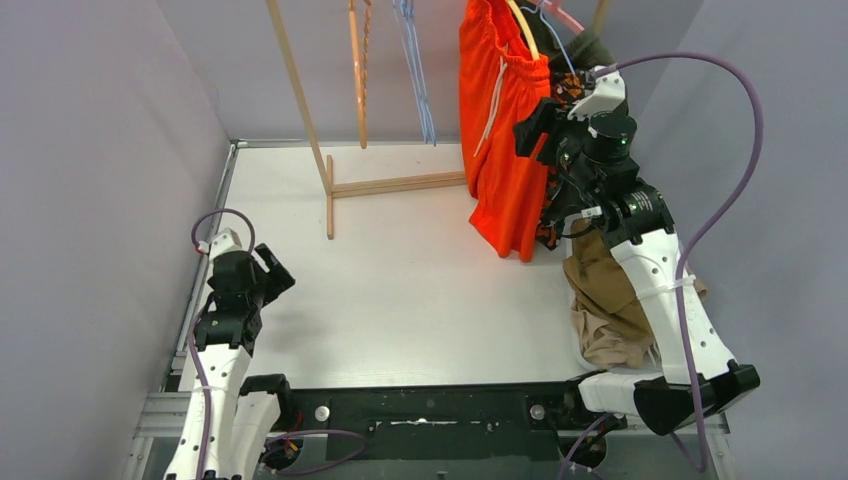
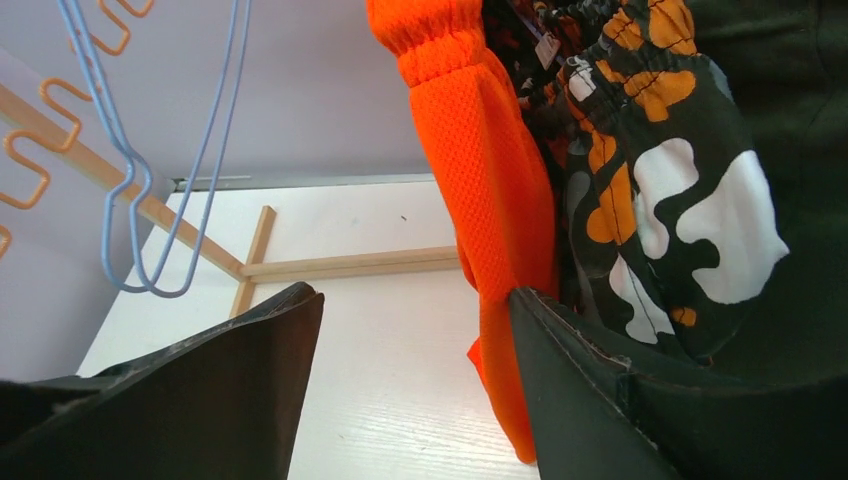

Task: Remove the shorts from the hanger
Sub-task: Pick up the hanger from the clothes rod.

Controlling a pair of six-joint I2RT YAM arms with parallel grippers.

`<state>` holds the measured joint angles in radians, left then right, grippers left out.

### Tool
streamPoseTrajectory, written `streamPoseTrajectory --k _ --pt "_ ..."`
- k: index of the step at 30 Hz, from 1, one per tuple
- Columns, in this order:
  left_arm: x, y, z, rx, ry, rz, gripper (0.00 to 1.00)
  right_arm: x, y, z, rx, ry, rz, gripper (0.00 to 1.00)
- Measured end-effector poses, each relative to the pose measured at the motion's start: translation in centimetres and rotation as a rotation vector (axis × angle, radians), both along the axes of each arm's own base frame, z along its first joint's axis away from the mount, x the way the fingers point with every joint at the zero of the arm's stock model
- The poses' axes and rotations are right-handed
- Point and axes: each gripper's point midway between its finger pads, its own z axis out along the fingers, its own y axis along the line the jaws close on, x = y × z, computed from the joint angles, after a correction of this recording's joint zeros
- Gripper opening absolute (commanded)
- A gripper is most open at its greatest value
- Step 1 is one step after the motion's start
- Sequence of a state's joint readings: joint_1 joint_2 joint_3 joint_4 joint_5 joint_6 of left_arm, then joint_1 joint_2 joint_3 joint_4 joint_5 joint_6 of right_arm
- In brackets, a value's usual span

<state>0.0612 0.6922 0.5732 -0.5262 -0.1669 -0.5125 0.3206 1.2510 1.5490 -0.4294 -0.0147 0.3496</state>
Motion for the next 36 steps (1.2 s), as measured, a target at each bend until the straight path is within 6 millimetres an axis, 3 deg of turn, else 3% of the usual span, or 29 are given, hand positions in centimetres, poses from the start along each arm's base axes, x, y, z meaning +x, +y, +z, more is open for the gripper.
streamPoseTrajectory --k 8,16,20,28,32,36 --pt "-0.1 1.0 0.1 -0.006 -0.004 0.038 0.74 1.1 -0.7 -1.0 -0.069 0.036 -0.041 0.75" --pt "0.0 1.5 0.2 -0.014 -0.011 0.056 0.74 0.6 -1.5 3.1 -0.094 -0.051 -0.056 0.76" --pt "-0.1 1.4 0.2 -0.014 -0.013 0.055 0.74 1.1 -1.1 3.2 -0.1 -0.053 -0.044 0.74" --pt "0.0 1.2 0.3 -0.022 -0.016 0.043 0.74 5.0 -0.3 -0.5 -0.206 0.072 -0.043 0.52" --pt "0.1 1.1 0.3 -0.025 -0.021 0.037 0.74 5.0 0.8 -1.7 -0.226 0.108 0.03 0.48" --pt "0.2 1.0 0.3 -0.029 -0.019 0.03 0.74 4.1 2.4 -1.1 -0.196 0.096 0.128 0.4"
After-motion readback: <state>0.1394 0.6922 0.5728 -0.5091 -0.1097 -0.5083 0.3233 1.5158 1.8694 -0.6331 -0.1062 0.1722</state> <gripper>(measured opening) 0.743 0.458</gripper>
